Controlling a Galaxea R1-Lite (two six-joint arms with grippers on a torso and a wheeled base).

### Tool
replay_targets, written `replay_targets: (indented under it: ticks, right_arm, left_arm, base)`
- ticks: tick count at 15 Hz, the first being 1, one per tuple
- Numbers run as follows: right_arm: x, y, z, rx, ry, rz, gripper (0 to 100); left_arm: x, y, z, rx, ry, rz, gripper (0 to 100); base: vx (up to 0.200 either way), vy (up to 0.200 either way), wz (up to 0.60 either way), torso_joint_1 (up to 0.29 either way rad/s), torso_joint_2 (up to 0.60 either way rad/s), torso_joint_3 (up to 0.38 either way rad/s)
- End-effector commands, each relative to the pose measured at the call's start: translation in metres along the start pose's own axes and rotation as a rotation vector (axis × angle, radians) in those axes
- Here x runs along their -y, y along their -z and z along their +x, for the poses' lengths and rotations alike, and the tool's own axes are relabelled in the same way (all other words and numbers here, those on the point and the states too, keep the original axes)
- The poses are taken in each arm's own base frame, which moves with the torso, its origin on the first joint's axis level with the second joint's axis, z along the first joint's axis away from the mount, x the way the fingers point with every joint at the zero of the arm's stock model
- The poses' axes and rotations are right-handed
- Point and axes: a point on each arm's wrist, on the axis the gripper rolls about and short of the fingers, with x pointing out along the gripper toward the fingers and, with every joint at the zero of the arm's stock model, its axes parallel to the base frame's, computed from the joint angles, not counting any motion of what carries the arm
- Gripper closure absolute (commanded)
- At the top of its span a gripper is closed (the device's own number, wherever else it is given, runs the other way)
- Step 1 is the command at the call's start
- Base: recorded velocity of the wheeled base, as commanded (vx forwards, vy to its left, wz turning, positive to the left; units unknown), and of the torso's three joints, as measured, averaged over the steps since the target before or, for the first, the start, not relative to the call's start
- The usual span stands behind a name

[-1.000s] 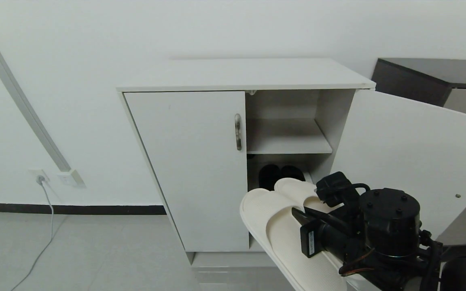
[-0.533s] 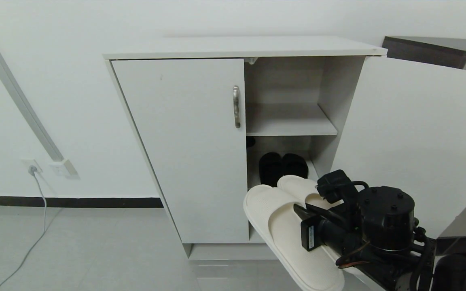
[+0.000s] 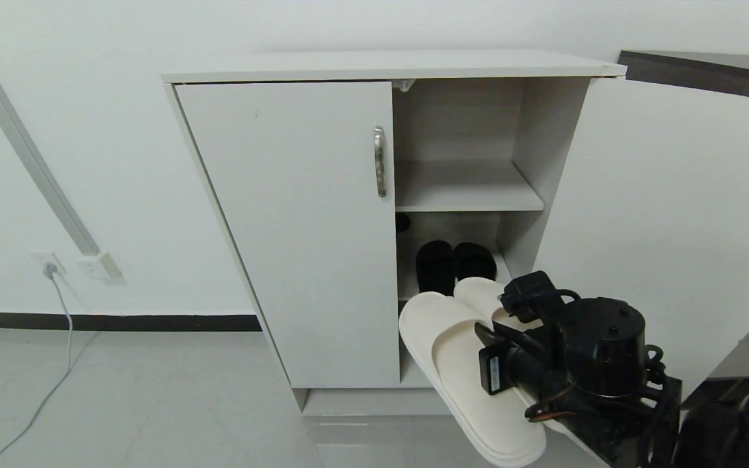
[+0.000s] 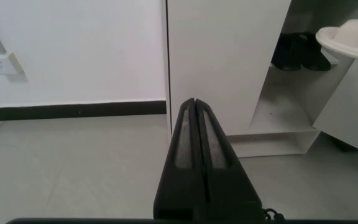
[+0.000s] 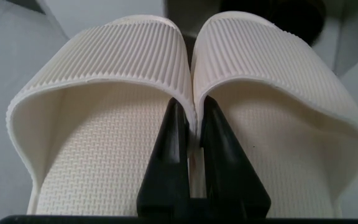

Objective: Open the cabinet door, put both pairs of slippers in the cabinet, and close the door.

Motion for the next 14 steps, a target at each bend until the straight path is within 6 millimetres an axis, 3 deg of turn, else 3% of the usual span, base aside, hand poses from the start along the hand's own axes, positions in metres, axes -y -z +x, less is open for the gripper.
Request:
replay_targets:
  ticks: [1, 5, 8, 14]
  right_arm:
    - [-0.016, -0.013, 0.017, 0.008, 0.127, 0.009, 100]
    - [-0.031, -0.063, 0.011, 0.013, 0.327, 0.074, 100]
    - [-0.03, -0.092, -0.003, 0.047, 0.35, 0.109, 100]
    - [-0.025, -0.105, -0.003, 0.078, 0.352, 0.133, 100]
  left_arm:
    - [0.0, 0.0, 0.0, 0.0, 0.0, 0.001, 100]
    - [0.0, 0.0, 0.0, 0.0, 0.001, 0.003, 100]
    - [0.0, 0.0, 0.0, 0.0, 0.003, 0.003, 100]
    - [0.0, 0.0, 0.0, -0.001, 0.003, 0.004, 100]
  base:
    - [0.0, 0.0, 0.0, 0.0, 0.0, 0.0]
    - [0.0, 0.0, 0.0, 0.0, 0.0, 0.0]
    - [0.0, 0.0, 0.0, 0.0, 0.0, 0.0]
    - [0.0, 0.0, 0.0, 0.0, 0.0, 0.0]
